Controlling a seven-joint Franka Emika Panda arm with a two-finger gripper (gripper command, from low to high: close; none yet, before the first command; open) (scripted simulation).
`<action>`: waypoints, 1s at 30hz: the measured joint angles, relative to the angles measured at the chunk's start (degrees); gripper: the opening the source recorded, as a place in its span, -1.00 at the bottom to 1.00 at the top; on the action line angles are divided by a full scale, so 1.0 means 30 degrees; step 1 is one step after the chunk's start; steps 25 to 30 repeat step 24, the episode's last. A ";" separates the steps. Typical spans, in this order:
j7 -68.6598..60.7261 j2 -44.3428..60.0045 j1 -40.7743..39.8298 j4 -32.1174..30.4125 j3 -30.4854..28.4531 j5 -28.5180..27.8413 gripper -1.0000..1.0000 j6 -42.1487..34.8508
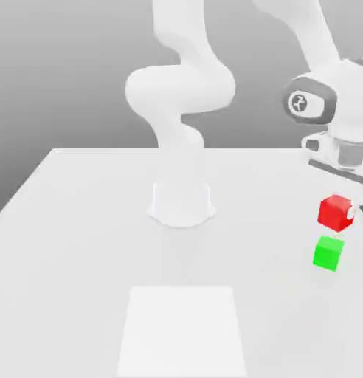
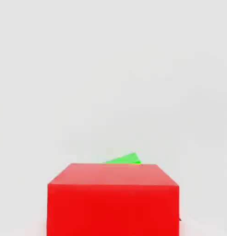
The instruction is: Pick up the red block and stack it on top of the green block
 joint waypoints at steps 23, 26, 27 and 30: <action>0.6302 0.4818 0.0512 0.0247 -0.2340 -0.8745 -1.00 0.3424; 0.6337 0.4978 0.1190 0.0252 -0.3034 -0.8783 -1.00 0.3578; 0.6337 0.4978 0.1190 0.0252 -0.3034 -0.8783 -1.00 0.3578; 0.6337 0.4978 0.1190 0.0252 -0.3034 -0.8783 -1.00 0.3578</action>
